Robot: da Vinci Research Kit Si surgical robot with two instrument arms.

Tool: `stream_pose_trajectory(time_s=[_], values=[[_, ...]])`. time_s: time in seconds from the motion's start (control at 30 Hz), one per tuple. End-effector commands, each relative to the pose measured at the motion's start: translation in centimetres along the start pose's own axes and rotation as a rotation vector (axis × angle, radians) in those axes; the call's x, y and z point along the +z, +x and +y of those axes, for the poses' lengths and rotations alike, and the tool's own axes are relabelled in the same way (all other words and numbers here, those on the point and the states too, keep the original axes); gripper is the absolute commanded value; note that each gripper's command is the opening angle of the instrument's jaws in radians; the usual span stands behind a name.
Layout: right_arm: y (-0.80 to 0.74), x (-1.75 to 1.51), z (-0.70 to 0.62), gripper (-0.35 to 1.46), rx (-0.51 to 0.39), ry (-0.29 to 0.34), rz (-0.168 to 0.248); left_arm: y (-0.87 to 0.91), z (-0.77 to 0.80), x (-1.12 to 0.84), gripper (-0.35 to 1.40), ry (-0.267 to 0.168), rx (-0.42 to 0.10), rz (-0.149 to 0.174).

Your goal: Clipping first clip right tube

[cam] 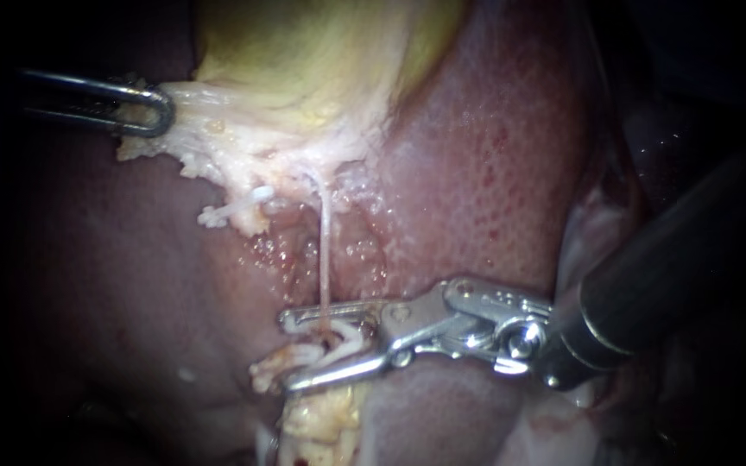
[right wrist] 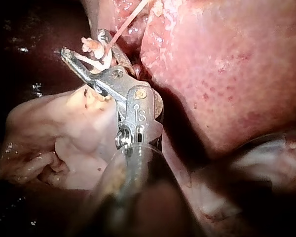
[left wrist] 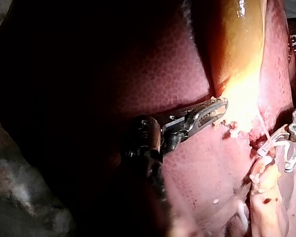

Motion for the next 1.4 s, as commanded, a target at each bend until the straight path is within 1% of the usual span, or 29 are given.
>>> stream_pose_trajectory(time_s=[0.03,0.23,0.5,0.63,0.7,0.77,0.9,1.0,1.1,1.17,1.23,1.33,1.4], values=[[0.02,0.0,-0.02,0.48,0.0,0.009,-0.001,0.0,0.0,-0.01,-0.35,0.0,0.0,0.0],[0.14,0.0,-0.15,0.46,0.005,0.024,0.003,0.0,0.0,-0.01,-0.35,0.0,0.001,0.0],[0.15,-0.01,-0.15,0.41,0.018,0.025,0.003,-0.01,0.0,-0.01,-0.35,0.0,0.0,0.0],[0.14,-0.02,-0.16,0.32,0.071,0.025,0.002,-0.01,0.0,-0.01,-0.35,0.0,0.0,0.0],[0.14,-0.02,-0.16,0.27,0.082,0.027,0.005,0.0,0.0,-0.01,-0.35,0.0,0.0,0.0],[0.14,-0.03,-0.16,0.2,0.094,0.023,-0.003,0.0,0.0,-0.01,-0.35,0.0,0.0,0.0],[0.14,-0.03,-0.15,0.1,0.095,0.02,-0.009,0.0,0.0,-0.01,-0.35,0.0,0.0,0.0],[0.14,-0.03,-0.16,-0.02,0.094,0.02,-0.009,0.0,0.0,-0.01,-0.35,0.0,0.0,0.0],[0.13,-0.04,-0.16,-0.22,0.124,0.02,-0.009,0.0,0.0,-0.01,-0.35,0.0,0.0,0.0],[0.13,-0.04,-0.16,-0.35,0.124,0.021,-0.009,0.0,0.0,-0.01,-0.35,0.0,0.0,0.0],[0.13,-0.05,-0.16,-0.35,0.124,0.017,-0.017,0.0,0.0,-0.01,-0.35,0.0,0.0,0.0],[0.12,-0.06,-0.14,-0.35,0.125,0.002,-0.047,0.0,0.0,-0.01,-0.35,0.0,0.0,0.0],[0.11,-0.07,-0.13,-0.35,0.124,0.0,-0.053,0.0,0.0,-0.01,-0.35,0.0,0.0,0.0]])
